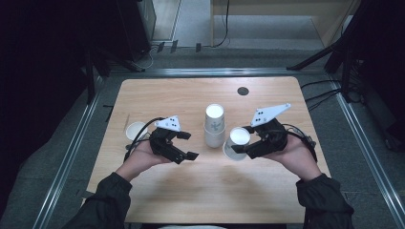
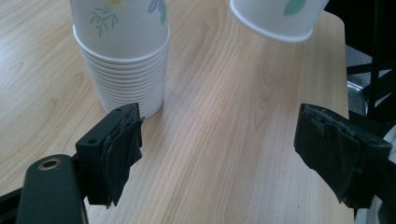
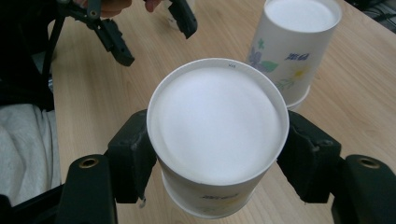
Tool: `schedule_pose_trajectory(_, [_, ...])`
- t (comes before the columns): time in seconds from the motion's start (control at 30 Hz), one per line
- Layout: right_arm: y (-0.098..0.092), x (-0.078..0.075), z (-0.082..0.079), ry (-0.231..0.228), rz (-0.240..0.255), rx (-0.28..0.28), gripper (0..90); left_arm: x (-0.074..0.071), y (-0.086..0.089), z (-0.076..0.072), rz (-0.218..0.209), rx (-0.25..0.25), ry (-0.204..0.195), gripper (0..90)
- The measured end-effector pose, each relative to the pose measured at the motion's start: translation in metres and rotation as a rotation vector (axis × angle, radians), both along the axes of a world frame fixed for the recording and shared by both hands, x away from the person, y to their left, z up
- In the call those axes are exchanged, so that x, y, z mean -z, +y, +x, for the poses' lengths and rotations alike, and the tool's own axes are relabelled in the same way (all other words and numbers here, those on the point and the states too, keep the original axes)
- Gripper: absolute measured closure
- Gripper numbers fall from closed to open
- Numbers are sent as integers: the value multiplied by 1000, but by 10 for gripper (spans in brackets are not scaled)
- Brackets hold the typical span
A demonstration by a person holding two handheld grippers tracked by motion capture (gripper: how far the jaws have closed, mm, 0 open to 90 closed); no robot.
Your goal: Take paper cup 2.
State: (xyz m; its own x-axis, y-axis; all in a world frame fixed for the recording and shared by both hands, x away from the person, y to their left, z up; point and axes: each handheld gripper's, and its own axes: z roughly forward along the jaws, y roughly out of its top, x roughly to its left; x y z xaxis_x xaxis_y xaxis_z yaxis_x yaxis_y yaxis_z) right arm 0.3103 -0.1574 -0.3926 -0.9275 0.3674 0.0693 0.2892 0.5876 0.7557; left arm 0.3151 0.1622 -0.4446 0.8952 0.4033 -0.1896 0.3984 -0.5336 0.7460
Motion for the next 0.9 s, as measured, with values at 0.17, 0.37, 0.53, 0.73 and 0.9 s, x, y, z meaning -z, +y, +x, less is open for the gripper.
schedule_pose_trajectory(0.17, [5, 20, -4, 1, 4, -32, 334, 3, -3, -2, 4, 18, 3, 157])
schedule_pose_trajectory(0.37, [17, 39, 0, 31, 16, -72, 334, 9, -9, -4, -22, 44, 21, 156])
schedule_pose_trajectory(0.53, [26, 43, 0, 40, 21, -105, 334, 12, -16, -6, -20, 64, 12, 156])
schedule_pose_trajectory(0.73, [33, 42, 2, 54, 62, -139, 335, 11, -18, -10, -44, 87, 21, 156])
schedule_pose_trajectory(0.9, [38, 40, 3, 64, 91, -154, 336, 10, -20, -13, -60, 94, 8, 156])
